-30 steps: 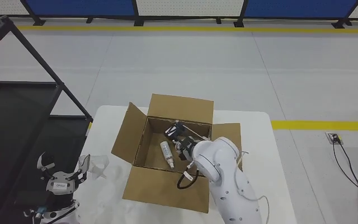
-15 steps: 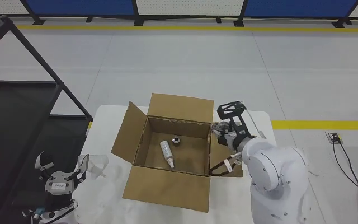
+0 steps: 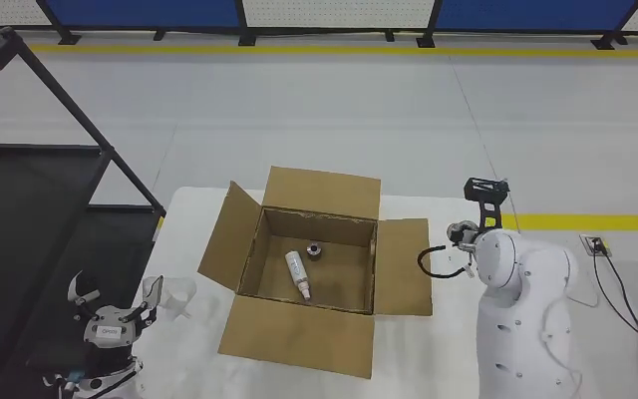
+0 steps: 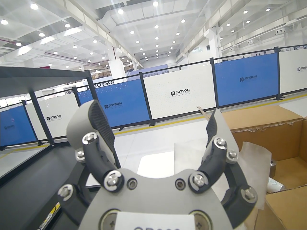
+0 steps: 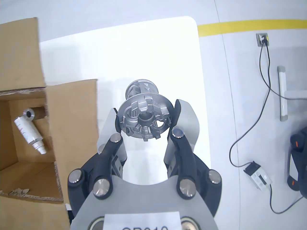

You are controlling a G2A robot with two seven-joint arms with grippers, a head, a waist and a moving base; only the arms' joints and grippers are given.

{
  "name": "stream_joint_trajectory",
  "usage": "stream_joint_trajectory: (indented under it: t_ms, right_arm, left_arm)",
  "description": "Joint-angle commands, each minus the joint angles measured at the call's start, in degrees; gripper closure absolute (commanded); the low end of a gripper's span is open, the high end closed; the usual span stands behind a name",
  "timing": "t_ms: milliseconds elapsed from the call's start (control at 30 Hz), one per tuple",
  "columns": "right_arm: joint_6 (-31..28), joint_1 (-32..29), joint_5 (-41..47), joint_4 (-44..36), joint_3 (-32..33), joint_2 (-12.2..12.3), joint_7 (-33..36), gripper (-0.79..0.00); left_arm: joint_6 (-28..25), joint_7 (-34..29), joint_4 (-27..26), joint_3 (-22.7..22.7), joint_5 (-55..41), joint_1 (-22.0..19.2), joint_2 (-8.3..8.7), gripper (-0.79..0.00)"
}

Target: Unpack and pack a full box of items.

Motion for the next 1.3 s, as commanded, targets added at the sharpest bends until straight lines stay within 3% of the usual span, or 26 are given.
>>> stream_joint_trajectory:
  t_ms: [0,400,733,1033,1167,1200,1267]
  right_arm:
    - [-0.6,2.3,-1.5,5.5,1.6,0.5,0.8,0.000]
    - [-0.6,12.9,-8.5,32.0,5.4,2.9,-1.0,0.000]
    - [0.5,17.0,-7.5,44.1,8.5,4.7,-5.9,0.000]
    - [1.8,19.2,-7.2,50.2,9.4,6.1,-9.0,0.000]
    - [2.8,20.0,-7.2,52.5,9.2,6.6,-9.9,-0.022]
    - [3.0,20.2,-7.1,53.0,9.1,6.7,-10.1,-0.052]
    - [3.3,20.6,-7.0,54.0,9.0,6.8,-10.3,-0.194]
  left_arm:
    - [0.2,-0.1,-0.2,0.2,0.2,0.1,-0.01,-0.785]
    - [1.2,-0.8,-1.2,0.9,1.1,0.5,-0.06,-0.785]
    - [1.8,-1.2,-2.2,1.1,1.6,0.9,-0.07,-0.785]
    - [1.9,-1.5,-2.7,1.4,2.3,1.0,-0.04,-0.785]
    - [1.9,-1.6,-2.7,1.4,2.5,1.0,-0.01,-0.785]
    - [1.9,-1.6,-2.7,1.4,2.6,1.0,0.00,-0.785]
    - [1.8,-1.7,-2.6,1.3,2.5,1.0,0.01,-0.785]
